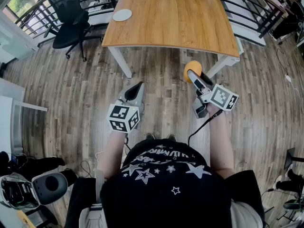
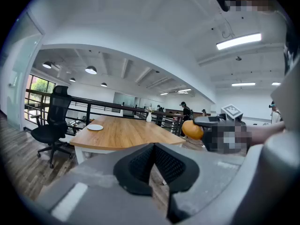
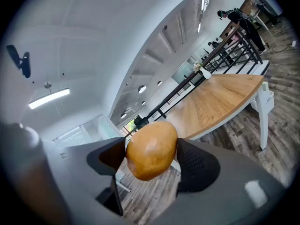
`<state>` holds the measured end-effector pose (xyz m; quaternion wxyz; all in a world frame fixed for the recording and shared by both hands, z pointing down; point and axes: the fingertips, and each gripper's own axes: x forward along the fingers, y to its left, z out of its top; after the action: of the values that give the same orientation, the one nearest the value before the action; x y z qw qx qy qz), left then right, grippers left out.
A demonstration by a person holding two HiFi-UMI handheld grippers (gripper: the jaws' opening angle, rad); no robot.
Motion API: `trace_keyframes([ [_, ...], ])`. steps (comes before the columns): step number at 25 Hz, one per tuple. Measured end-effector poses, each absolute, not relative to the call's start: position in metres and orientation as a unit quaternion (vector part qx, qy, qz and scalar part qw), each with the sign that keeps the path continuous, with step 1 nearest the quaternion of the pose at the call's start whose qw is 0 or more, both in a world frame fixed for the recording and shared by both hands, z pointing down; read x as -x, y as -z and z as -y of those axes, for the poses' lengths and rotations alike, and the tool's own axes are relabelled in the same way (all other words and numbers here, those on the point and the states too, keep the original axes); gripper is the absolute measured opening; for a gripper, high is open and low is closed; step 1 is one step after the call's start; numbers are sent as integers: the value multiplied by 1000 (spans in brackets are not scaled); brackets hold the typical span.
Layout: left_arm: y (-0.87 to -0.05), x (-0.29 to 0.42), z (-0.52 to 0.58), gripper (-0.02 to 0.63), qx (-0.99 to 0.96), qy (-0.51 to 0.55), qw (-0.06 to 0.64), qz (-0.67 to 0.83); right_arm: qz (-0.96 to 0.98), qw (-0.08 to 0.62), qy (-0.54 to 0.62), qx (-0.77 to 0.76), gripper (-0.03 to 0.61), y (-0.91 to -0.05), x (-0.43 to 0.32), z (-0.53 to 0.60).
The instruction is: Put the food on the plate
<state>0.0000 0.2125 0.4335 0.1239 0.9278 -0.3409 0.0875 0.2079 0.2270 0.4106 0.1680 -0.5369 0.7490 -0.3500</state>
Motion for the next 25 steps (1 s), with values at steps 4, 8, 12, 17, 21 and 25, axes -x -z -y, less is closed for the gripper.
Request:
trace_keyframes([
  [4,-436,-5,-222,2,-929,-89,127,336,-748,163,352,539,348,-414,-209,-238],
  [8,-437,-3,-225,2,-930,-87,131,334,-745,164,355,540,348,-416,-207,-242],
  [12,-439,3,-229,2,-928,-87,135,335,-746,164,360,535,348,-416,-199,-244],
  [17,-446,14,-235,2,-928,-87,144,332,-746,148,356,543,348,-421,-191,-250],
  [21,-454,35,-235,2,-926,-95,151,333,-744,140,363,543,350,-428,-174,-245],
  [25,-458,52,-232,2,-926,-93,155,331,-741,143,369,543,350,-433,-159,-239],
])
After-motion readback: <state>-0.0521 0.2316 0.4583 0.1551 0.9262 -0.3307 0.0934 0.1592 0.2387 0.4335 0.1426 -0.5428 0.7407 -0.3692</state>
